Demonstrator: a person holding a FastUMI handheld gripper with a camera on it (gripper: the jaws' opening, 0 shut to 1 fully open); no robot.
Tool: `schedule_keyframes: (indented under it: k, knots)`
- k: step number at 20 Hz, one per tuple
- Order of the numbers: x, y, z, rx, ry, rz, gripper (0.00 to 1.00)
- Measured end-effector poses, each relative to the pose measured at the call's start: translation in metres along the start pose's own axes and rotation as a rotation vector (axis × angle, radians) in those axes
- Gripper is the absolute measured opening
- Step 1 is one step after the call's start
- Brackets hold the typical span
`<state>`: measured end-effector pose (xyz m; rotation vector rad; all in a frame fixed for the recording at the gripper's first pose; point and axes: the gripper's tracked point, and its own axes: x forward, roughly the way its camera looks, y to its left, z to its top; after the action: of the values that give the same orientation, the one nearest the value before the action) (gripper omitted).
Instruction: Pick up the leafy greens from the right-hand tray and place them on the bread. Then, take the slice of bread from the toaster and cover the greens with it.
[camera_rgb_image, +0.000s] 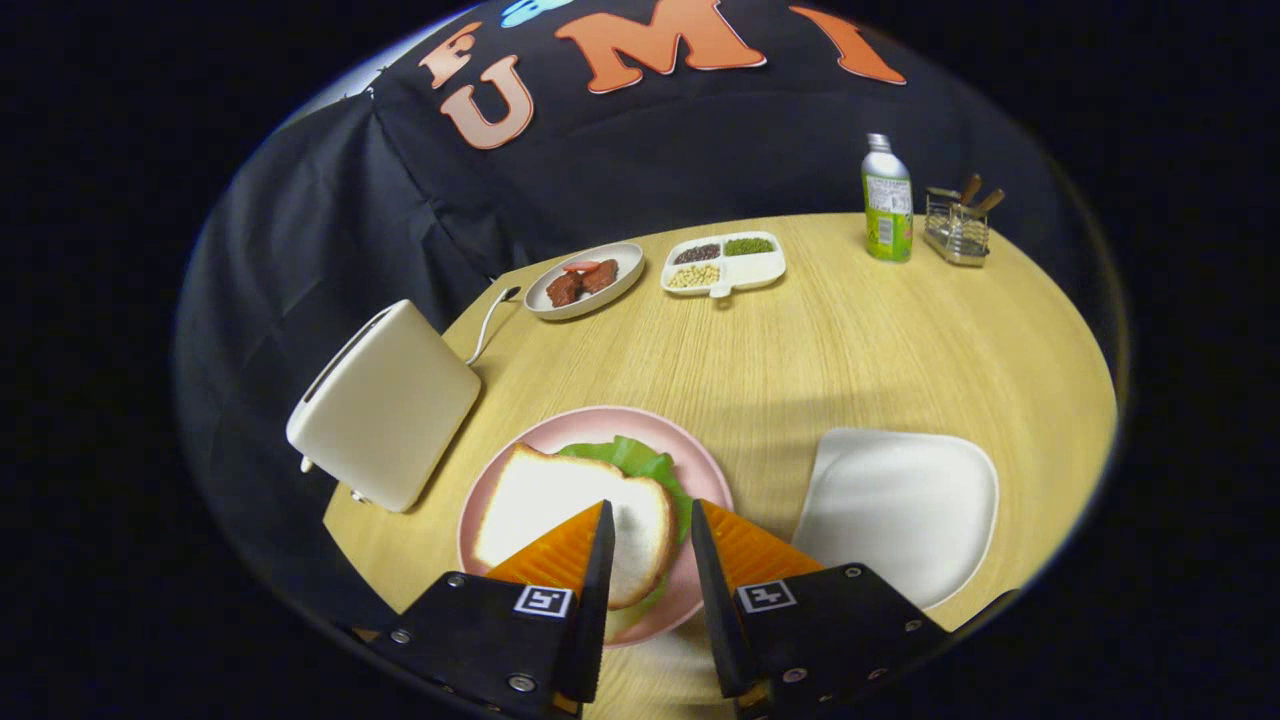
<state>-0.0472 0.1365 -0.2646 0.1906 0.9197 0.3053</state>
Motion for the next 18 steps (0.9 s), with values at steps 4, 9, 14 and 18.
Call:
schedule_keyframes:
  k: [4, 9, 14, 18]
  knots:
    - [-0.013, -0.001, 0.030, -0.030, -0.137, -0.009, 0.55]
    - [-0.042, -0.009, 0.082, -0.110, -0.373, -0.083, 0.59]
    - [-0.086, -0.003, 0.136, -0.174, -0.649, -0.106, 0.67]
    - [-0.127, -0.002, 0.167, -0.276, -0.859, -0.198, 0.71]
